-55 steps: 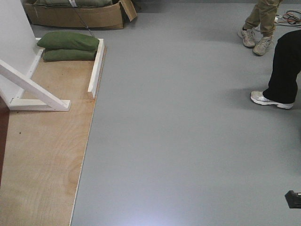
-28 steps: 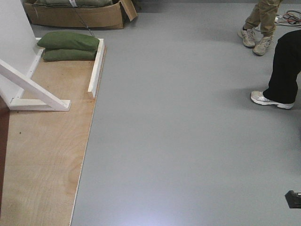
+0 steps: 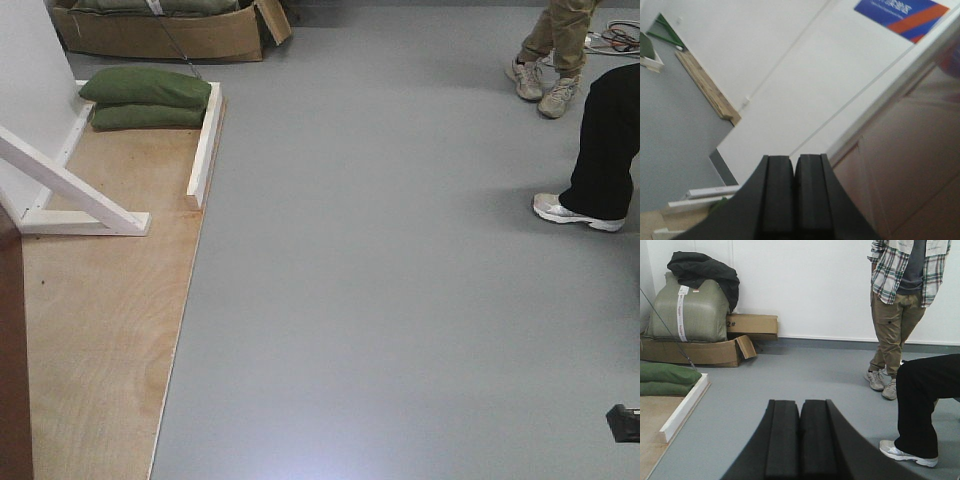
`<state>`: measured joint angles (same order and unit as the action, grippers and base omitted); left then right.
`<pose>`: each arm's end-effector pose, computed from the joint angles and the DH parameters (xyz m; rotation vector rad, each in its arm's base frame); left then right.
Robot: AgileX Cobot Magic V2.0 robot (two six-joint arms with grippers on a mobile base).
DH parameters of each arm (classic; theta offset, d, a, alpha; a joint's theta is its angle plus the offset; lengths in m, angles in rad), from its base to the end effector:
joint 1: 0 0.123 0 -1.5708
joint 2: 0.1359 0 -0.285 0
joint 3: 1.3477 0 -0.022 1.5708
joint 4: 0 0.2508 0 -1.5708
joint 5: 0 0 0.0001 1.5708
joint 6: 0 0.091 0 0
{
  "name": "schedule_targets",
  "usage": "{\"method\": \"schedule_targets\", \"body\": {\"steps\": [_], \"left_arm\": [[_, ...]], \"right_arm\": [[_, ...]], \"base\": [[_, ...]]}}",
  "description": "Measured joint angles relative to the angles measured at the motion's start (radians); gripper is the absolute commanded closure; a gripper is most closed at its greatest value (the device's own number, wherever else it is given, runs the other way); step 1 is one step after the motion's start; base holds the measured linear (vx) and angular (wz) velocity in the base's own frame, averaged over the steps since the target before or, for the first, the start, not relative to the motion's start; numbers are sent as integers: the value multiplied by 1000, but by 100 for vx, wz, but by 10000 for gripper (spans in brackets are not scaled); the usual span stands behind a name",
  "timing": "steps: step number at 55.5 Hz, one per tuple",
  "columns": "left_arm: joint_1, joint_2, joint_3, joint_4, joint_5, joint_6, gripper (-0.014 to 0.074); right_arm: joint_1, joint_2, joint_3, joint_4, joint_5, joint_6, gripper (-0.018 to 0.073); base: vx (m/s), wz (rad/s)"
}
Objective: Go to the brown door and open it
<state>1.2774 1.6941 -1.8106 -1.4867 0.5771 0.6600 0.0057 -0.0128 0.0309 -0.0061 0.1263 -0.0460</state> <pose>0.1601 0.3587 0.4821 -0.9461 1.0934 -0.0259 0.0567 0.0003 0.1920 -0.0464 1.6275 -0.0363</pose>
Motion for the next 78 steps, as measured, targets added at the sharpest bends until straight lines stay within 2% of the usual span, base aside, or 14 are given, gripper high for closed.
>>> {"method": "schedule_targets", "body": {"steps": [7, 13, 26, 36, 55, 78], "left_arm": [[-10, 0, 0, 11, 108, 0, 600], [-42, -1, 0, 14, 131, -1, 600], [-186, 0, 0, 21, 66, -81, 600], [-277, 0, 0, 21, 52, -92, 600], [-418, 0, 0, 33, 177, -86, 600], [-642, 0, 0, 44, 72, -81, 600]], "right_arm": [[0, 0, 0, 0, 0, 0, 559], [0, 0, 0, 0, 0, 0, 559], [0, 0, 0, 0, 0, 0, 559], [0, 0, 0, 0, 0, 0, 559], [0, 0, 0, 0, 0, 0, 559], [0, 0, 0, 0, 0, 0, 559]], "base": [[0, 0], [0, 0], [0, 0], [0, 0], [0, 0], [0, 0]]}}
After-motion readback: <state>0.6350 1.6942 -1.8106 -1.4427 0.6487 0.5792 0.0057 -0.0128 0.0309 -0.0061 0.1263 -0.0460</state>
